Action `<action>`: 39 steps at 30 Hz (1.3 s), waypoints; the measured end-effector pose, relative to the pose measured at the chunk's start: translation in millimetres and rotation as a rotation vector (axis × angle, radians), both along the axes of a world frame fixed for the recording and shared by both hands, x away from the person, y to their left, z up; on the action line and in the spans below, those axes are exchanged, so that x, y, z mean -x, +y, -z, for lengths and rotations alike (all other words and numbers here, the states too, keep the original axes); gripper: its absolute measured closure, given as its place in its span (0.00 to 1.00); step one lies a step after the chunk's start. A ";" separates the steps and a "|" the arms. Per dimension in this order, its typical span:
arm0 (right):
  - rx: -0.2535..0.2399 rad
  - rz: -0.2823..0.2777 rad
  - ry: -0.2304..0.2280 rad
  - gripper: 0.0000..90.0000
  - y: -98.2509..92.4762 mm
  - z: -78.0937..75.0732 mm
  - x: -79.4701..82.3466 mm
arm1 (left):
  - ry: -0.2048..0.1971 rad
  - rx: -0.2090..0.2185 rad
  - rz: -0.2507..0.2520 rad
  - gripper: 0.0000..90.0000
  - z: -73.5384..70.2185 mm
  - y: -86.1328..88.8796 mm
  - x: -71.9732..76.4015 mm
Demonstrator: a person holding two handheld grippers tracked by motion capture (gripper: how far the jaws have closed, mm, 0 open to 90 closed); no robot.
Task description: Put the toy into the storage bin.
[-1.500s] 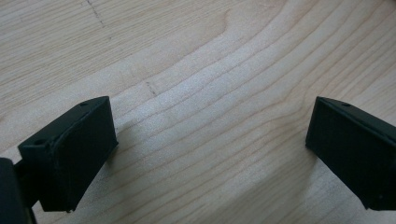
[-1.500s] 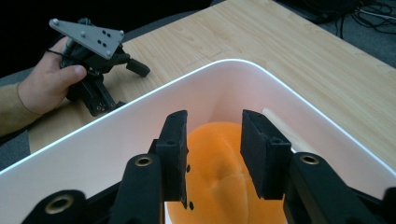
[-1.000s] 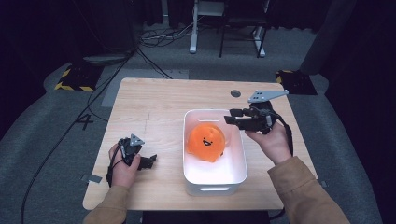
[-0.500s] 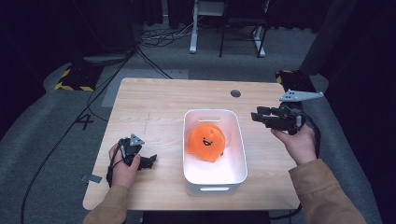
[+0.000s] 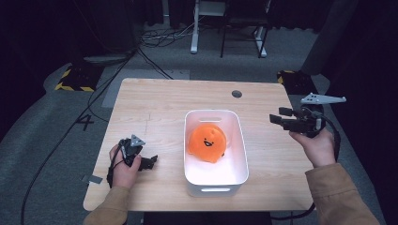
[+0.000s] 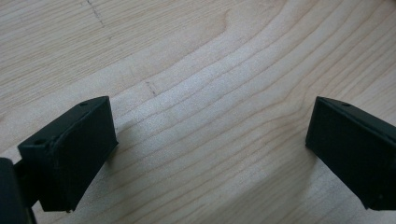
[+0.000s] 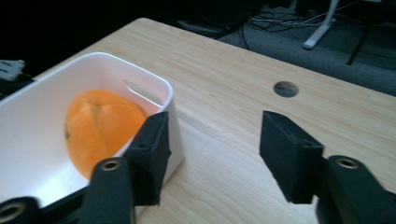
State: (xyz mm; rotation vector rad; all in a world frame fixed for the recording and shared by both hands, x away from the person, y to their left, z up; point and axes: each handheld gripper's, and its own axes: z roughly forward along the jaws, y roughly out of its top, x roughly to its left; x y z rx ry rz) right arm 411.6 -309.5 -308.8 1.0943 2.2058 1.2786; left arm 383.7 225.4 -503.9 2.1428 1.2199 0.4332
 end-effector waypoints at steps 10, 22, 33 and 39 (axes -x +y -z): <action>0.050 0.020 0.006 0.26 -20.9 25.1 -0.9 | 0.000 0.000 0.000 0.02 0.0 0.0 0.0; 0.025 0.048 0.072 0.18 -35.6 62.9 1.0 | 0.000 0.000 0.000 0.02 0.0 -0.1 0.1; 0.042 0.070 0.173 0.17 -47.3 110.6 0.1 | 0.000 0.000 0.000 0.02 0.0 -0.1 0.1; 0.058 0.071 0.196 0.17 -46.4 136.4 3.7 | 0.000 0.000 0.000 0.02 0.0 -0.2 0.2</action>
